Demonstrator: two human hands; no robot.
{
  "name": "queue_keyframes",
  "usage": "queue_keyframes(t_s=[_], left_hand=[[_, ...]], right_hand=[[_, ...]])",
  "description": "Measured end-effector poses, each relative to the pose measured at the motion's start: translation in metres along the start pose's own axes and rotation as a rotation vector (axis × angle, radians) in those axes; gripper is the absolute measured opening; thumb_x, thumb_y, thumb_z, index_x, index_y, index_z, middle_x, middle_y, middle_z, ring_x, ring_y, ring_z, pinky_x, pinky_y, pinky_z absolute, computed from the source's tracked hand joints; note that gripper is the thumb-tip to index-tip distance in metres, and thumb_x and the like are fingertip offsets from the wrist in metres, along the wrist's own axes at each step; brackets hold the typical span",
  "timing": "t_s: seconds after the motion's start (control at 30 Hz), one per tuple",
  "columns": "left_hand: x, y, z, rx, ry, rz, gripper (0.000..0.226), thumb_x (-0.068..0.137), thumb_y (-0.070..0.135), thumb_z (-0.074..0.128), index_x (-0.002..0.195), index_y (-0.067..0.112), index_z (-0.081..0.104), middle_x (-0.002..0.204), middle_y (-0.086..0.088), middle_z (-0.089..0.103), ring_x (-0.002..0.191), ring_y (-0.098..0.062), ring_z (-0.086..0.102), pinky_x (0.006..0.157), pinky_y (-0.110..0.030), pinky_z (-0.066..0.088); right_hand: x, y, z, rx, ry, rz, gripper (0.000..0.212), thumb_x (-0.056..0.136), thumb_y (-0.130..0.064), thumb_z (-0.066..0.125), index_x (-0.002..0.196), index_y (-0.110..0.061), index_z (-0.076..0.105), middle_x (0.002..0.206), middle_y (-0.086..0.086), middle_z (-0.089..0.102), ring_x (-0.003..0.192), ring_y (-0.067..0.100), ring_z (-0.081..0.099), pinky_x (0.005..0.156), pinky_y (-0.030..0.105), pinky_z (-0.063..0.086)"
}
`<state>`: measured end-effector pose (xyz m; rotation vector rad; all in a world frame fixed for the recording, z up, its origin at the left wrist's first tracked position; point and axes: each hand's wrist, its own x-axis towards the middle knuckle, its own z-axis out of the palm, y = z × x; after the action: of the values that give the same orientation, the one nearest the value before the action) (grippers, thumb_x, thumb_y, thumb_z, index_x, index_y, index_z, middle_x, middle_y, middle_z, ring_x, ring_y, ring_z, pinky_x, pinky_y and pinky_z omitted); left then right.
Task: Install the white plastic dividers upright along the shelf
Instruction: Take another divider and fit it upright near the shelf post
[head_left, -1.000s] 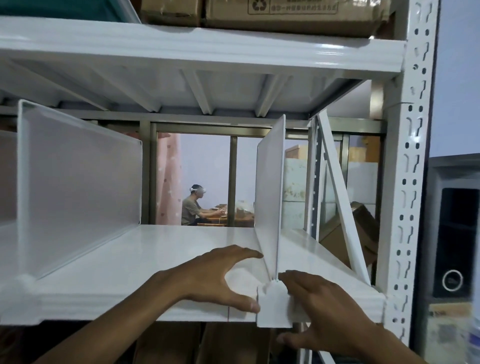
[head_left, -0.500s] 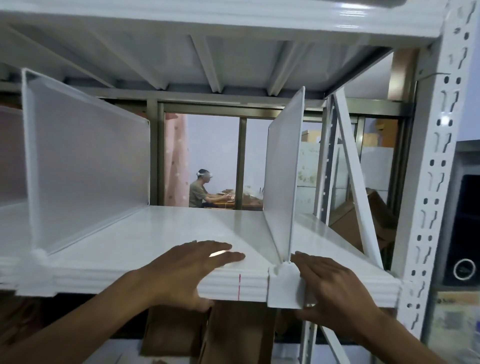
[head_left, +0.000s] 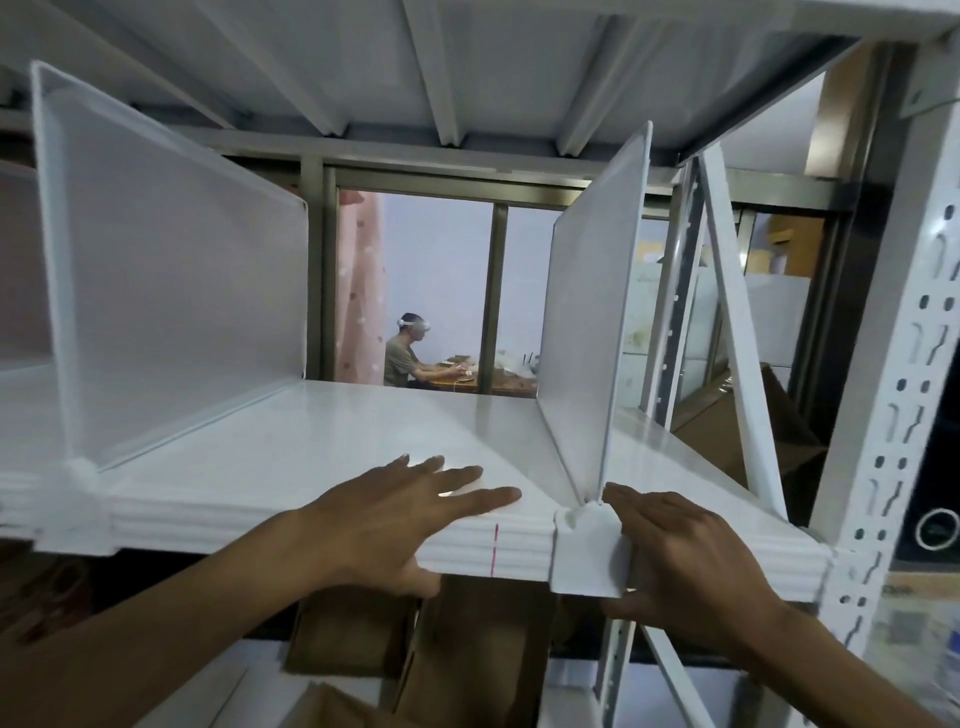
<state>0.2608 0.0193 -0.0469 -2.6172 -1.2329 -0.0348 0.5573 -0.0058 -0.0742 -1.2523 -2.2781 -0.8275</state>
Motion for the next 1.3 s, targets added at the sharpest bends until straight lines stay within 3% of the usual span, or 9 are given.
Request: queue_keyframes(t_s=[0.17, 0.33, 0.43, 0.5, 0.63, 0.7, 0.77, 0.87, 1.3], left_hand=[[0.006, 0.023, 0.006, 0.075, 0.253, 0.103, 0.093, 0.084, 0.062, 0.058, 0.152, 0.048, -0.004, 0.166, 0.009, 0.017, 0.149, -0.022, 0.025, 0.117, -0.042, 0.032], [0.029, 0.075, -0.018, -0.255, 0.662, 0.189, 0.075, 0.073, 0.068, 0.066, 0.13, 0.032, 0.034, 0.127, 0.007, 0.062, 0.104, -0.013, 0.062, 0.085, -0.034, 0.058], [0.054, 0.078, -0.068, -0.426, 1.101, 0.124, 0.063, 0.074, 0.06, 0.066, 0.12, 0.026, 0.04, 0.117, 0.002, 0.059, 0.099, -0.011, 0.058, 0.078, -0.02, 0.053], [0.072, 0.076, -0.114, -0.513, 1.281, 0.117, 0.067, 0.078, 0.05, 0.069, 0.132, 0.022, 0.042, 0.132, -0.004, 0.051, 0.115, -0.017, 0.053, 0.086, -0.026, 0.053], [0.105, 0.07, -0.187, -0.612, 1.105, 0.107, 0.096, 0.078, 0.033, 0.076, 0.156, 0.013, 0.023, 0.163, -0.013, 0.02, 0.146, -0.029, 0.027, 0.11, -0.04, 0.038], [0.114, 0.064, -0.203, -0.58, 0.997, 0.147, 0.09, 0.077, 0.025, 0.071, 0.155, 0.015, 0.026, 0.162, -0.01, 0.025, 0.147, -0.026, 0.027, 0.115, -0.037, 0.033], [0.118, 0.057, -0.207, -0.516, 0.967, 0.182, 0.074, 0.078, 0.017, 0.067, 0.147, 0.015, 0.041, 0.153, -0.006, 0.043, 0.139, -0.022, 0.041, 0.108, -0.023, 0.034], [0.117, 0.046, -0.205, -0.506, 1.001, 0.203, 0.061, 0.079, 0.01, 0.066, 0.137, 0.012, 0.048, 0.141, -0.004, 0.055, 0.127, -0.021, 0.053, 0.1, -0.031, 0.047], [0.105, 0.022, -0.205, -0.481, 1.066, 0.226, 0.063, 0.08, 0.006, 0.071, 0.138, 0.01, 0.048, 0.144, -0.004, 0.053, 0.13, -0.016, 0.049, 0.078, 0.003, 0.034]], right_hand=[[-0.001, -0.004, -0.002, 0.019, 0.02, 0.002, 0.092, 0.036, -0.055, 0.085, 0.114, -0.012, 0.063, 0.104, 0.003, 0.072, 0.087, 0.023, 0.069, 0.072, 0.028, 0.055], [-0.001, -0.007, -0.005, 0.066, 0.012, 0.02, 0.086, 0.042, -0.057, 0.084, 0.115, -0.015, 0.064, 0.104, -0.002, 0.072, 0.086, 0.017, 0.069, 0.072, 0.024, 0.054], [-0.001, -0.006, -0.005, 0.05, -0.002, 0.021, 0.087, 0.04, -0.055, 0.084, 0.114, -0.015, 0.064, 0.102, -0.003, 0.072, 0.085, 0.015, 0.069, 0.075, 0.02, 0.051], [0.0, -0.005, -0.006, 0.039, 0.002, 0.023, 0.088, 0.038, -0.056, 0.084, 0.114, -0.015, 0.064, 0.105, -0.003, 0.072, 0.088, 0.016, 0.069, 0.076, 0.02, 0.051], [0.0, -0.007, -0.006, 0.0, -0.019, 0.046, 0.096, 0.032, -0.057, 0.084, 0.114, -0.01, 0.065, 0.106, 0.002, 0.072, 0.087, 0.02, 0.069, 0.067, 0.025, 0.054], [-0.001, -0.009, -0.006, -0.01, -0.008, 0.049, 0.096, 0.032, -0.058, 0.083, 0.113, -0.01, 0.064, 0.106, 0.003, 0.072, 0.087, 0.021, 0.069, 0.067, 0.025, 0.055], [0.0, -0.011, -0.006, 0.001, 0.009, 0.051, 0.096, 0.033, -0.058, 0.083, 0.113, -0.01, 0.063, 0.107, 0.004, 0.072, 0.089, 0.021, 0.069, 0.071, 0.026, 0.054], [0.001, -0.013, -0.004, 0.031, 0.01, 0.078, 0.096, 0.033, -0.056, 0.086, 0.114, -0.01, 0.065, 0.109, 0.003, 0.071, 0.094, 0.021, 0.069, 0.083, 0.024, 0.046], [0.016, -0.034, 0.0, 0.05, -0.038, 0.094, 0.092, 0.035, -0.048, 0.089, 0.115, -0.008, 0.064, 0.107, 0.005, 0.071, 0.093, 0.021, 0.068, 0.073, 0.027, 0.056]])
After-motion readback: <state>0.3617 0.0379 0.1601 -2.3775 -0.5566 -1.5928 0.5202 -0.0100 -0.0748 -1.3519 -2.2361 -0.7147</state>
